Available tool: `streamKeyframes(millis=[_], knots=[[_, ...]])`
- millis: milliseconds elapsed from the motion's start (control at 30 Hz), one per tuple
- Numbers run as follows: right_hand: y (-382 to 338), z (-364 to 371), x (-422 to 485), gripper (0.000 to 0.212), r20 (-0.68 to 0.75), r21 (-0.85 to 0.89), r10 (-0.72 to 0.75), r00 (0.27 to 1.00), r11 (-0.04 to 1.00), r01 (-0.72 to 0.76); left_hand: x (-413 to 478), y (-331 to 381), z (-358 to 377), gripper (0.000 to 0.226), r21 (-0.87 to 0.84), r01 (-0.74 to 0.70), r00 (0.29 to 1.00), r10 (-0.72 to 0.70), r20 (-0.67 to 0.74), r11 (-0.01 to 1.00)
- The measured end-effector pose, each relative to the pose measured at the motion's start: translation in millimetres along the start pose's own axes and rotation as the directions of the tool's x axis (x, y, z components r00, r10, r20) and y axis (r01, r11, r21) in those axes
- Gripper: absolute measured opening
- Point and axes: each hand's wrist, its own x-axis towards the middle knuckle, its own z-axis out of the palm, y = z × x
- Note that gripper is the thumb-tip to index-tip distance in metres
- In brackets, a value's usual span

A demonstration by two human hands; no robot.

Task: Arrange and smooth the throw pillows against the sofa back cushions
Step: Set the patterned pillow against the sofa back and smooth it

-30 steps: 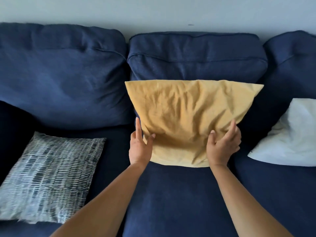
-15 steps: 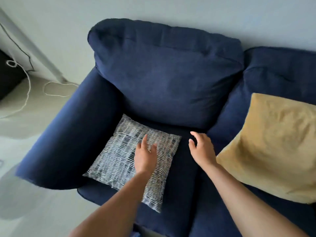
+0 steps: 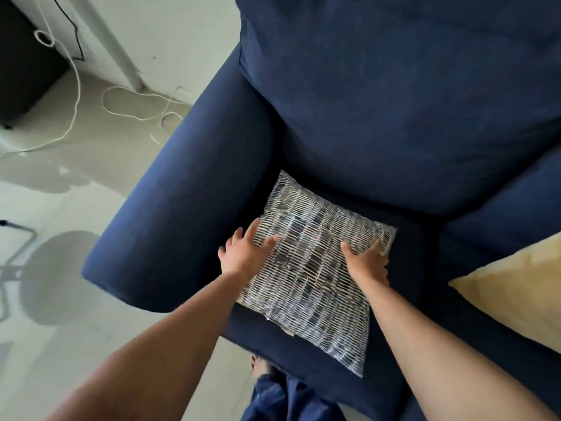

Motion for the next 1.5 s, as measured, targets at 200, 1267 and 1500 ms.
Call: streamKeyframes(millis=[200, 1267, 1500], knots=[[26, 21, 28, 0.113, 0.121, 0.343, 0.144, 0.982, 0.922, -0.178, 51, 15, 20, 0.103, -0.059, 0.027, 0.979, -0.015, 0.205, 0.998], [-13, -124, 85, 0.09, -0.483, 0.433, -0.315, 0.817, 0.725, 0.536, 99, 163, -19, 0.082, -0.462, -0.392, 0.913, 0.276, -0.3, 0.796], [-73, -185, 123, 0.052, -0.462, 0.711, -0.063, 0.885, 0.57, 0.412, 136, 231, -88, 0.045, -0.773, -0.333, 0.942, 0.156, -0.297, 0.54]])
